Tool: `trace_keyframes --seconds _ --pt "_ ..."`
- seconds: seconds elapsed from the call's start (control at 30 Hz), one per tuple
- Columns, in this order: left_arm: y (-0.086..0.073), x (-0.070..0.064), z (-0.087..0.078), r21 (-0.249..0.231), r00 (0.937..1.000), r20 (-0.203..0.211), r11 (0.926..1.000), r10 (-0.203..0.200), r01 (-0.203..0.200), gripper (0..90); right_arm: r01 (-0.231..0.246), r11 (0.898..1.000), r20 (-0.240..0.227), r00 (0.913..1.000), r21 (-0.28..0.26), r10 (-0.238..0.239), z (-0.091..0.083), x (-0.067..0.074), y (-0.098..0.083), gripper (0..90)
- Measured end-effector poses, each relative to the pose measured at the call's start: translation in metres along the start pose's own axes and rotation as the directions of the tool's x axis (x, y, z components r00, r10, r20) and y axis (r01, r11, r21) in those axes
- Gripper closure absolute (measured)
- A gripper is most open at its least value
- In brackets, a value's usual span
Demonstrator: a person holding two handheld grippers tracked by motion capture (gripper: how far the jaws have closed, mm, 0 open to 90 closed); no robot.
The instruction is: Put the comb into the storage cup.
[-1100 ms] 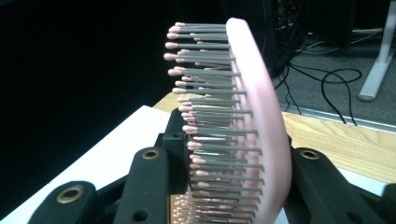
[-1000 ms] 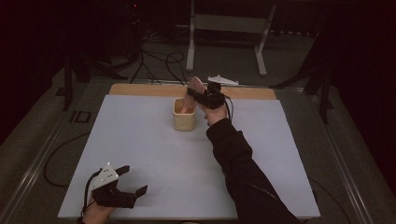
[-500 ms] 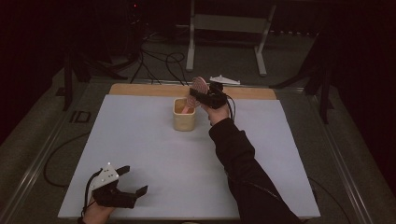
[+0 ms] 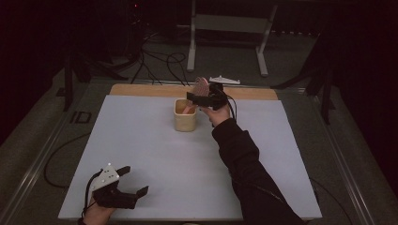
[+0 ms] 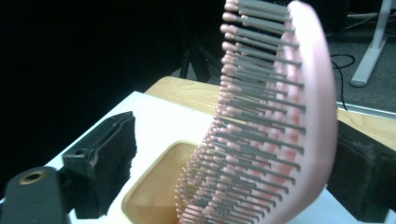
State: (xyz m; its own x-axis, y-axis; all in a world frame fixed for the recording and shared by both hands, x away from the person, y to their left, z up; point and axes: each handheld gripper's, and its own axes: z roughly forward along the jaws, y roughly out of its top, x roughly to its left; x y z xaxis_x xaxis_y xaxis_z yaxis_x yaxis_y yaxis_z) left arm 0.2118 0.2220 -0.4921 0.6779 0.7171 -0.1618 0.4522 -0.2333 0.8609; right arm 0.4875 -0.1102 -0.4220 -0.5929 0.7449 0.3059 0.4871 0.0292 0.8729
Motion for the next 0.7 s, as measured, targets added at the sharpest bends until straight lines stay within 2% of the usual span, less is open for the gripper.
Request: trace_keyframes --seconds 0.13,0.2,0.27,0.33,0.43,0.6,0.7 --pt "0.0001 0.0001 0.0002 0.001 1.0000 0.000 1.0000 0.003 -0.003 0.2 0.009 1.000 -0.022 0.9997 0.018 -0.008 -0.0013 -0.0013 -0.0031 8.1" --pt "0.0001 -0.0001 0.0001 -0.001 1.0000 0.000 1.0000 0.000 0.000 0.2 0.007 1.000 -0.047 0.9989 0.023 -0.006 -0.0012 -0.0024 -0.0046 8.2" --pt "0.0001 -0.0003 0.0004 0.002 1.0000 0.000 1.0000 0.005 -0.005 0.2 0.016 1.000 -0.044 0.9989 0.021 -0.015 -0.0011 -0.0026 -0.0067 8.2" --pt "0.0003 0.0001 0.0009 0.000 1.0000 -0.001 1.0000 0.002 -0.002 0.3 0.038 0.999 -0.021 0.9991 0.026 -0.038 -0.0013 -0.0015 -0.0080 8.3" --pt "-0.0003 0.0003 0.0011 0.006 1.0000 -0.002 1.0000 0.005 -0.005 0.2 0.045 0.999 -0.026 0.9987 0.029 -0.044 -0.0025 -0.0002 -0.0083 8.3" --pt "-0.0003 -0.0003 0.0000 0.000 1.0000 -0.006 1.0000 0.004 -0.004 0.2 0.096 0.995 -0.020 0.9952 0.030 -0.095 -0.0039 0.0021 -0.0079 8.5" --pt "0.0000 -0.0001 0.0000 0.000 1.0000 -0.006 1.0000 0.005 -0.005 0.3 0.110 0.993 -0.030 0.9936 0.033 -0.109 -0.0053 0.0030 -0.0076 8.9"
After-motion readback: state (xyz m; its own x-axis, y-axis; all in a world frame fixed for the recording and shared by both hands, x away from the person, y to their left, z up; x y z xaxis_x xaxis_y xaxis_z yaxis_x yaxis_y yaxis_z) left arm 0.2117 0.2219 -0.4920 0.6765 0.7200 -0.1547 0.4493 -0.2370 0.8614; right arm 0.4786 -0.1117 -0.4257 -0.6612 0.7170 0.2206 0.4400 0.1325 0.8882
